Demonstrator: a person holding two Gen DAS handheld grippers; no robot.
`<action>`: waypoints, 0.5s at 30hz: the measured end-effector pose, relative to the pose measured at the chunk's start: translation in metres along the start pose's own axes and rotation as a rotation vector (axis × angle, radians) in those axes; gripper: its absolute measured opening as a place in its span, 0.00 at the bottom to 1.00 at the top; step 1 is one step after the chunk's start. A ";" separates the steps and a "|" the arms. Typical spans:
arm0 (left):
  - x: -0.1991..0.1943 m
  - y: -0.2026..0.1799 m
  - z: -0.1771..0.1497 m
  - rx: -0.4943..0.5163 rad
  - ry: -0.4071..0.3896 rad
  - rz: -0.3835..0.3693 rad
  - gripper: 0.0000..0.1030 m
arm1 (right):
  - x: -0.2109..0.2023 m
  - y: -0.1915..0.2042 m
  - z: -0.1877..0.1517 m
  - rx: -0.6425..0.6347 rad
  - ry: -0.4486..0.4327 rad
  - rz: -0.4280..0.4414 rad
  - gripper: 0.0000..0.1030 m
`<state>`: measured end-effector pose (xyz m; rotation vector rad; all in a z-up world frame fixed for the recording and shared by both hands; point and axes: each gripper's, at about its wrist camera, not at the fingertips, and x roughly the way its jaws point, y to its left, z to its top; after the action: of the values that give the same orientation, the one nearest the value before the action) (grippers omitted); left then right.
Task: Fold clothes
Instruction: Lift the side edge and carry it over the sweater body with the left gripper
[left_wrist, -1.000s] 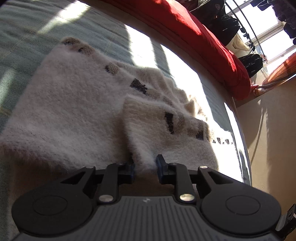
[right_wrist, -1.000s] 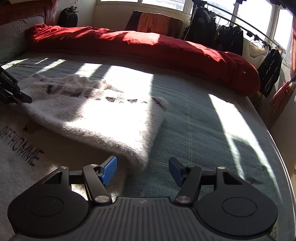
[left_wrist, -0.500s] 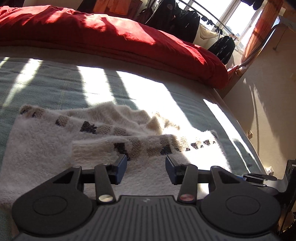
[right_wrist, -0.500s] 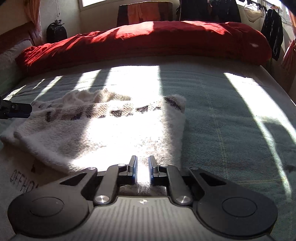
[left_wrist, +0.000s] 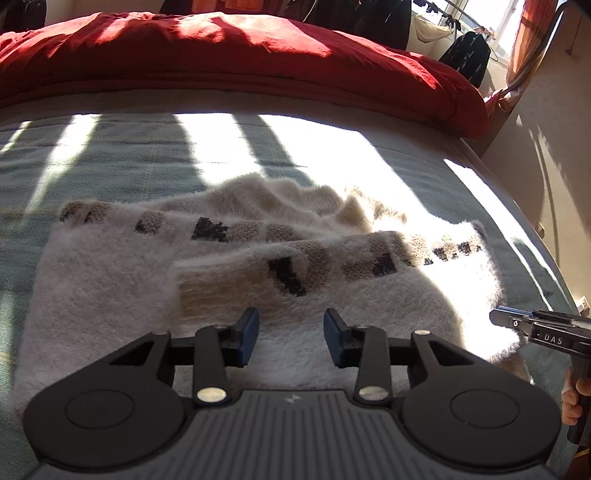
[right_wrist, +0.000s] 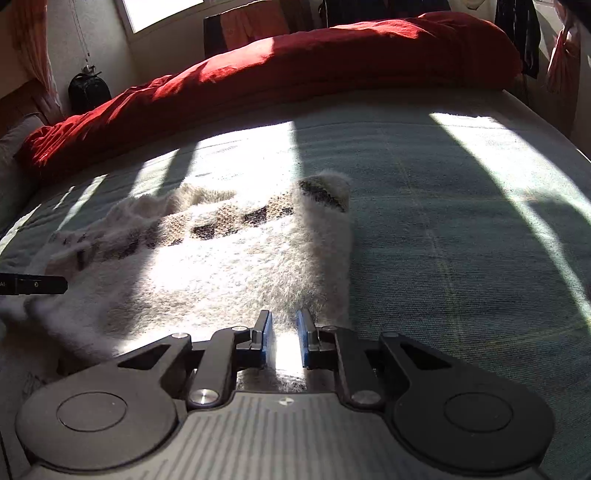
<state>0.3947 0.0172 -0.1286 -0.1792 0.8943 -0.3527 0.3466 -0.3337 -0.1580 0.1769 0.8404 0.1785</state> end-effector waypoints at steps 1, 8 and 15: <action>-0.003 -0.010 0.004 0.018 -0.010 -0.038 0.37 | 0.001 0.000 -0.001 0.002 -0.002 -0.001 0.17; 0.043 -0.068 0.013 0.014 0.033 -0.272 0.44 | 0.005 0.000 -0.005 0.018 -0.015 -0.005 0.18; 0.063 -0.036 -0.002 -0.117 0.073 -0.286 0.39 | 0.009 0.000 -0.010 0.033 -0.029 -0.007 0.18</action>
<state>0.4211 -0.0395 -0.1657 -0.4069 0.9635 -0.5762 0.3449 -0.3310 -0.1706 0.2070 0.8157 0.1552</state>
